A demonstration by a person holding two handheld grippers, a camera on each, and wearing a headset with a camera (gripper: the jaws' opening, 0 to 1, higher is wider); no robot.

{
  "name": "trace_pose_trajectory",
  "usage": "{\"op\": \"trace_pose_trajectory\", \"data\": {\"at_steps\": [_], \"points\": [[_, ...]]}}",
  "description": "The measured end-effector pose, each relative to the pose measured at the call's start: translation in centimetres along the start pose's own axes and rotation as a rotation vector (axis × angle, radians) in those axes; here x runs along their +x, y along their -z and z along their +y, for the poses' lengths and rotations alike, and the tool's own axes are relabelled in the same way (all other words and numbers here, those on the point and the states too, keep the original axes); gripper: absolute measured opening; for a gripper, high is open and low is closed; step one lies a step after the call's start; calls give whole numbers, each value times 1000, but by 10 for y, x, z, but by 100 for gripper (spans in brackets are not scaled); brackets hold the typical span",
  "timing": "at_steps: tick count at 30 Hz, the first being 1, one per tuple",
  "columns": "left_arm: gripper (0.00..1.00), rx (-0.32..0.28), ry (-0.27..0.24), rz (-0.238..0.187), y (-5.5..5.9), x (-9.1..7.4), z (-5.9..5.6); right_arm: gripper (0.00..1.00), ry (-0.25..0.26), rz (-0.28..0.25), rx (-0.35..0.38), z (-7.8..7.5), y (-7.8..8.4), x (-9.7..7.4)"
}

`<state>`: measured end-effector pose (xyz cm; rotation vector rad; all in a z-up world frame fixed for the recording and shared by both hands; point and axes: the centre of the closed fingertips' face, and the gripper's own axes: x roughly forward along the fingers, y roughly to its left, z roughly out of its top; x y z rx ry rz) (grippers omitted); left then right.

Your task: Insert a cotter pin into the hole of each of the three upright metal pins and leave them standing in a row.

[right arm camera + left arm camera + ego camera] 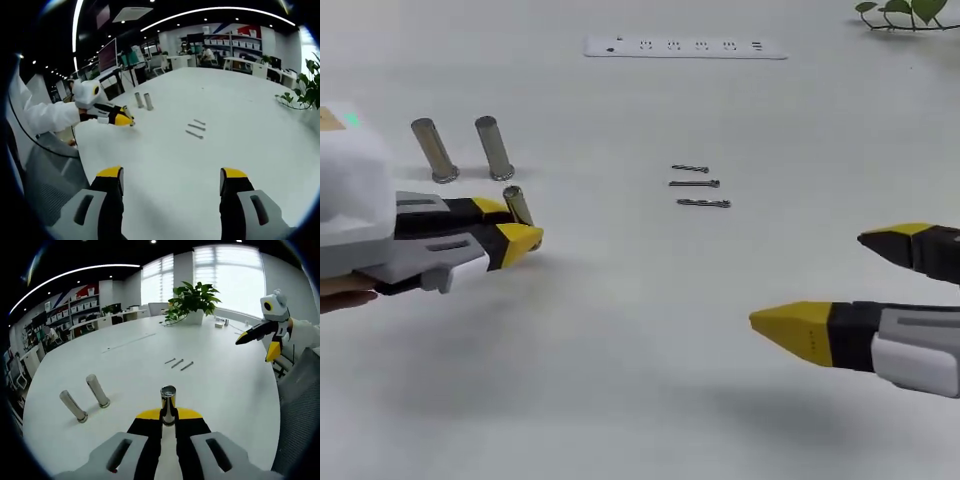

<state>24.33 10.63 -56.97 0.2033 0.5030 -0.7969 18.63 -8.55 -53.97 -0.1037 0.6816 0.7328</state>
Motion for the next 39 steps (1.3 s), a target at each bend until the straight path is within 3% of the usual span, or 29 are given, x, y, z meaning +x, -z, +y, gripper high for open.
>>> {"op": "trace_pose_trajectory", "data": {"at_steps": [18,29,39], "points": [[6,-12,57,-2,8,18,-31,76,-7,5,-2,2,3,1],[6,-9,67,9,10,24,-38,76,-11,5,1,4,3,1],[6,-8,69,11,12,25,-38,76,-13,7,3,4,3,2]]}}
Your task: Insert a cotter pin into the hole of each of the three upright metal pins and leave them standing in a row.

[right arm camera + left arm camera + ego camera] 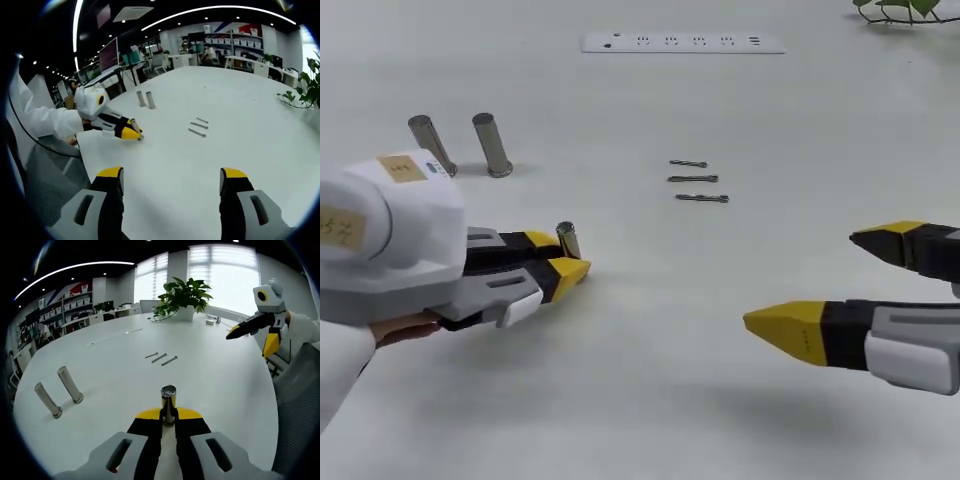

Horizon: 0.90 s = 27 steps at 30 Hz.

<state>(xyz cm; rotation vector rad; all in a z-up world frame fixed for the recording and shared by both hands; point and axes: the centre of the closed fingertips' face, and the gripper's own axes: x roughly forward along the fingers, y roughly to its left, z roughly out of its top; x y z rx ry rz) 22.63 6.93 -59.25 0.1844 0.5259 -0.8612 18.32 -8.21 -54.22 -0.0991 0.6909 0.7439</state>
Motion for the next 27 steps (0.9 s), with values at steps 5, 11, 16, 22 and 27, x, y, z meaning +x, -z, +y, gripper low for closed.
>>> {"op": "trace_pose_trajectory", "data": {"at_steps": [5,11,16,22,27], "points": [[6,9,2,-2,0,0,0,76,-3,3,-1,3,0,2],[6,3,-1,-6,0,0,0,76,-11,-1,-4,4,-1,2],[6,-7,-3,-3,0,1,0,76,-12,0,0,3,1,2],[8,-11,5,-8,-3,-1,-1,76,-14,0,-2,3,1,2],[15,-1,7,1,-4,-4,0,76,-16,0,-4,3,0,2]]}}
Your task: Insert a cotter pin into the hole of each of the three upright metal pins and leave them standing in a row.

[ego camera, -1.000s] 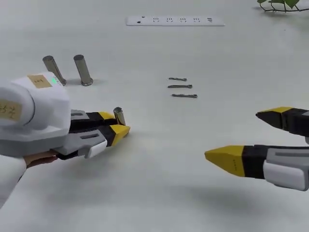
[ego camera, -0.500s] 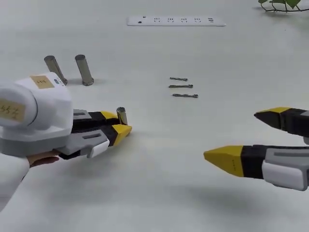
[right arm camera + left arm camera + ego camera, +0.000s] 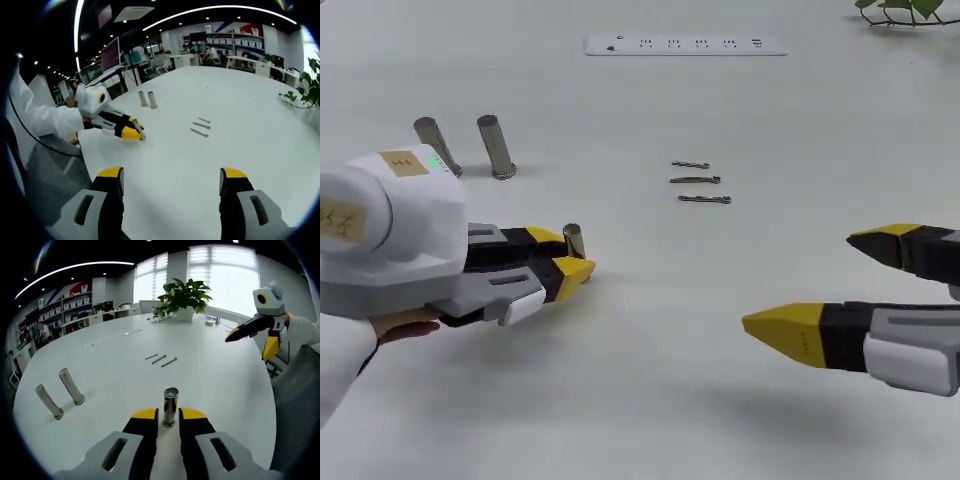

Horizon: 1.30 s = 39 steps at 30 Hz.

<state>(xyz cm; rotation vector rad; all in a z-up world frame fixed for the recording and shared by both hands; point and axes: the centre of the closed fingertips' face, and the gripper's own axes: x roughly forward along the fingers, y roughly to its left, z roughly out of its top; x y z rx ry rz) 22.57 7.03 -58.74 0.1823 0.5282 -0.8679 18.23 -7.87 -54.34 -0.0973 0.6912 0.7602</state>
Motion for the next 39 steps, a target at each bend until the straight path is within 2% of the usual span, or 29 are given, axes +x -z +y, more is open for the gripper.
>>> {"op": "trace_pose_trajectory", "data": {"at_steps": [4,7,10,14,17,21,23,28,32,39], "points": [[29,9,3,-3,-1,-5,0,76,3,2,1,0,1,-1],[36,23,11,-5,-2,-9,-1,76,4,2,1,0,1,-2],[47,37,32,6,-1,-13,-4,76,2,2,0,0,1,-2],[55,56,40,14,0,-18,-7,76,1,2,-1,0,1,-2],[67,44,57,12,0,-20,-11,76,0,3,-2,1,1,-1],[89,27,60,22,0,-22,-15,76,-3,9,-1,1,2,-1],[96,26,62,22,-1,-23,-17,76,-2,10,0,0,3,-1],[99,14,85,26,-1,-26,-26,75,3,13,-9,-2,3,-3],[99,12,133,22,-3,-29,-39,75,13,12,-11,-7,2,-5],[99,-11,146,12,-6,-32,-45,75,28,7,-35,-19,-5,-9]]}}
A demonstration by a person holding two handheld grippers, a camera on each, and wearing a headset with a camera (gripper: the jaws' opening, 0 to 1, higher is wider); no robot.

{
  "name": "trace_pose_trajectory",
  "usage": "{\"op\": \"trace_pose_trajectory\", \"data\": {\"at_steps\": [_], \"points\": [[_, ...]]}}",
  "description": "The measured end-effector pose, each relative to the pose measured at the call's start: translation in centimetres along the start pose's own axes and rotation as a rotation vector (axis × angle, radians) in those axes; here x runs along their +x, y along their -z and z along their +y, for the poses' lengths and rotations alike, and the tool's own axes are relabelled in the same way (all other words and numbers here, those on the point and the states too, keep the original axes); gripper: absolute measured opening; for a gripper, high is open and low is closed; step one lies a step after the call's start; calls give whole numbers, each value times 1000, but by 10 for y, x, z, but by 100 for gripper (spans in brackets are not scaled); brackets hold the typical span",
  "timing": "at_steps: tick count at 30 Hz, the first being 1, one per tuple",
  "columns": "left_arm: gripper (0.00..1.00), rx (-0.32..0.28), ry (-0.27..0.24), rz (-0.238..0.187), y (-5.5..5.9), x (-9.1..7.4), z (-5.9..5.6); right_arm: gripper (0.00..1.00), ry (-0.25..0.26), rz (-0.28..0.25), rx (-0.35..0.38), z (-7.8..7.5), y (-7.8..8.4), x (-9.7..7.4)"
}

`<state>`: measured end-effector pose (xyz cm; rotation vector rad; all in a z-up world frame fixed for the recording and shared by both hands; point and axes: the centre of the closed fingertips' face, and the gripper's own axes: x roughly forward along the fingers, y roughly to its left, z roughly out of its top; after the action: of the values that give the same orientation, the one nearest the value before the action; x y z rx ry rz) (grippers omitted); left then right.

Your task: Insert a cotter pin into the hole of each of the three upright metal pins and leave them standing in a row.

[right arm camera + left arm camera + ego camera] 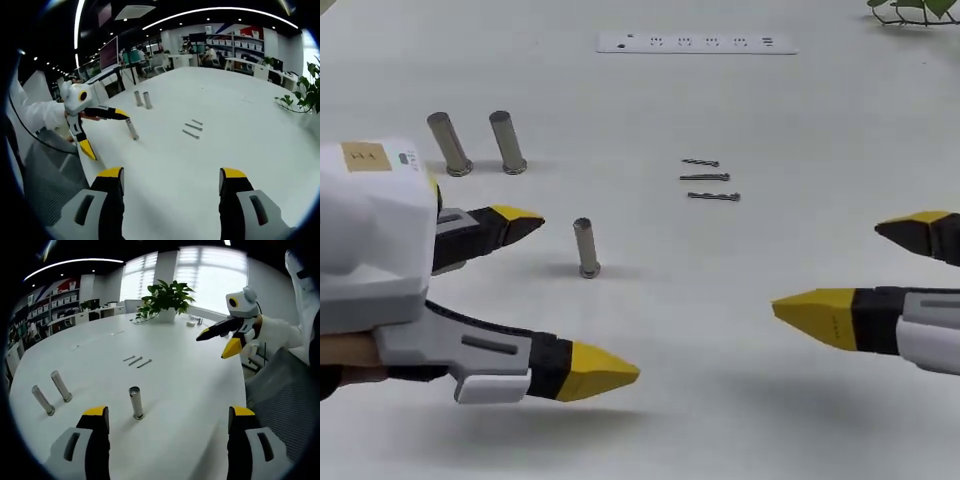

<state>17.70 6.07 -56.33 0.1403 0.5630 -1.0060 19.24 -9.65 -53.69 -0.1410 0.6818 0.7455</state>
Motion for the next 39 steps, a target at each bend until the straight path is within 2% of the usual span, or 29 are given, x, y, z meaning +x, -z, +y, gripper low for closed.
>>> {"op": "trace_pose_trajectory", "data": {"at_steps": [4,10,13,20,25,28,34,39], "points": [[99,-14,8,-2,-1,-2,-3,74,5,-15,-10,-7,-6,-1],[99,-30,-1,-5,0,-5,-3,68,-17,-84,-28,-24,-35,-2],[99,-33,-6,-3,1,-7,-2,67,-2,-65,-117,-36,-46,-1],[99,-50,-5,-8,-2,-11,-3,64,0,-47,-211,-60,-66,7],[99,-49,-13,-15,-4,-14,-3,63,-14,-20,-256,-71,-69,18],[99,-49,-15,-13,-4,-14,-3,59,-36,19,-282,-74,-66,26],[99,-65,-16,-2,0,-15,-4,55,-69,4,-283,-75,-74,43],[99,-72,-28,-9,1,-18,-3,48,-88,13,-298,-79,-75,67]]}}
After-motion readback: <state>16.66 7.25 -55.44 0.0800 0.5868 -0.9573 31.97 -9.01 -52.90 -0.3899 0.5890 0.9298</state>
